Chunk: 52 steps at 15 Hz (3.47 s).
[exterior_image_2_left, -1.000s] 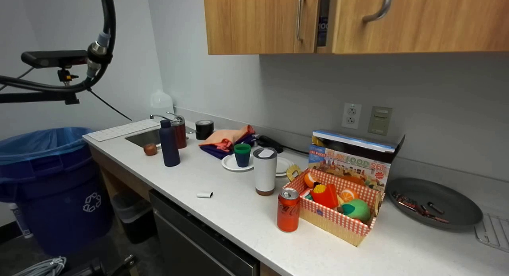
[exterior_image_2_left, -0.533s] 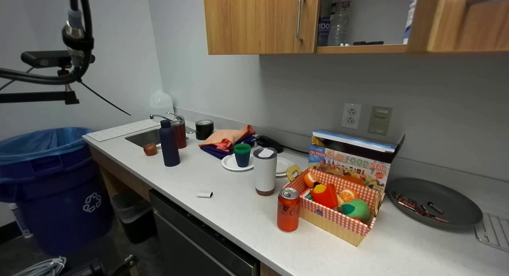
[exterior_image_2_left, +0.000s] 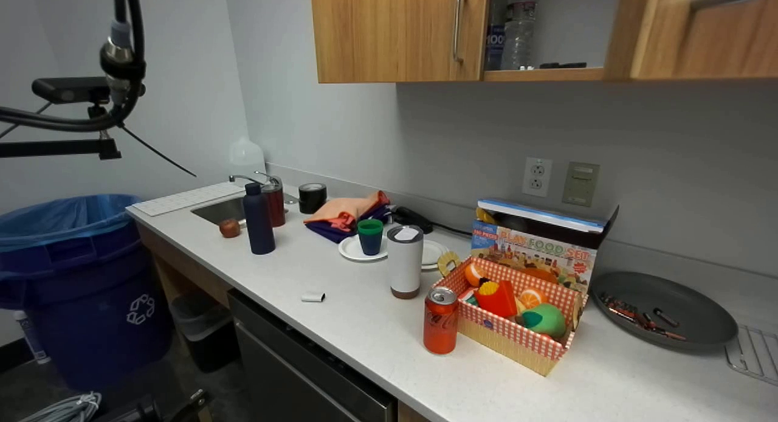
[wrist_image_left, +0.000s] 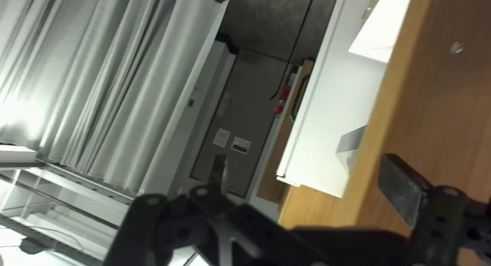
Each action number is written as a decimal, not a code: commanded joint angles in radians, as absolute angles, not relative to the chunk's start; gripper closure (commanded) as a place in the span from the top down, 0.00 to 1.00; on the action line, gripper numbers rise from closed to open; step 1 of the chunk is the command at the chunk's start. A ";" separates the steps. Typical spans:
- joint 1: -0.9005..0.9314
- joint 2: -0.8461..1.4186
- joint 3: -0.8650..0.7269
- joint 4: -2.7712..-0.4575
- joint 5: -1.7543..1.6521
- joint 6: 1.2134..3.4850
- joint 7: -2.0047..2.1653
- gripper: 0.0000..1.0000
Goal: Open the top cabinet door on the right
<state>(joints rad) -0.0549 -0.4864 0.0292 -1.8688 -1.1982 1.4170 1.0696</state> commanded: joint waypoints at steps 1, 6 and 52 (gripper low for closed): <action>0.026 -0.488 0.065 -1.849 -1.057 1.387 0.993 1.00; 0.071 -0.471 0.103 -1.853 -0.967 1.447 0.899 1.00; -0.209 -0.118 -0.232 -1.788 -1.169 1.654 1.019 1.00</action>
<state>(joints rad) -0.1930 -0.1503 -0.2256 -1.8326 -1.2044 1.6701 0.9717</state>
